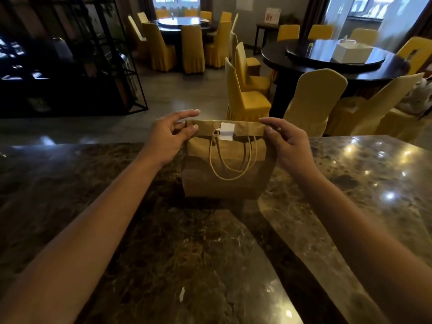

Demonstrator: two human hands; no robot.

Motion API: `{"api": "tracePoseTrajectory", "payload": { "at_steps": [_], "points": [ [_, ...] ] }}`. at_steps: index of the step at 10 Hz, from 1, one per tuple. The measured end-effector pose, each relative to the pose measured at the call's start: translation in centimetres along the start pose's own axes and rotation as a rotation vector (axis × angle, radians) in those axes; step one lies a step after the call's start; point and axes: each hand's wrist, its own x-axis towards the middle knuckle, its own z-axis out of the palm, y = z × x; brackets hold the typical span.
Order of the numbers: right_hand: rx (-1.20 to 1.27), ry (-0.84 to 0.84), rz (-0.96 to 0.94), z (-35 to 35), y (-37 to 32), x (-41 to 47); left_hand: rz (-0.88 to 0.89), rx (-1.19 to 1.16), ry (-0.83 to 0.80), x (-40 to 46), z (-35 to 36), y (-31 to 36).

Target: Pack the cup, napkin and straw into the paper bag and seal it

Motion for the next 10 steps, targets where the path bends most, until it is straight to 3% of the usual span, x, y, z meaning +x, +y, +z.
{"api": "tracePoseTrajectory", "payload": {
  "at_steps": [3, 7, 10],
  "points": [
    [-0.031, -0.020, 0.068, 2.0, 3.1, 2.4, -0.077, -0.056, 0.024, 2.4, 1.1, -4.0],
    [0.037, -0.016, 0.151, 2.4, 3.6, 3.3, -0.120, -0.115, 0.011, 2.9, 2.6, -4.1],
    [-0.109, 0.008, 0.101, 1.9, 1.9, 4.5, -0.069, -0.020, 0.098, 3.7, 1.5, -3.0]
  ]
}}
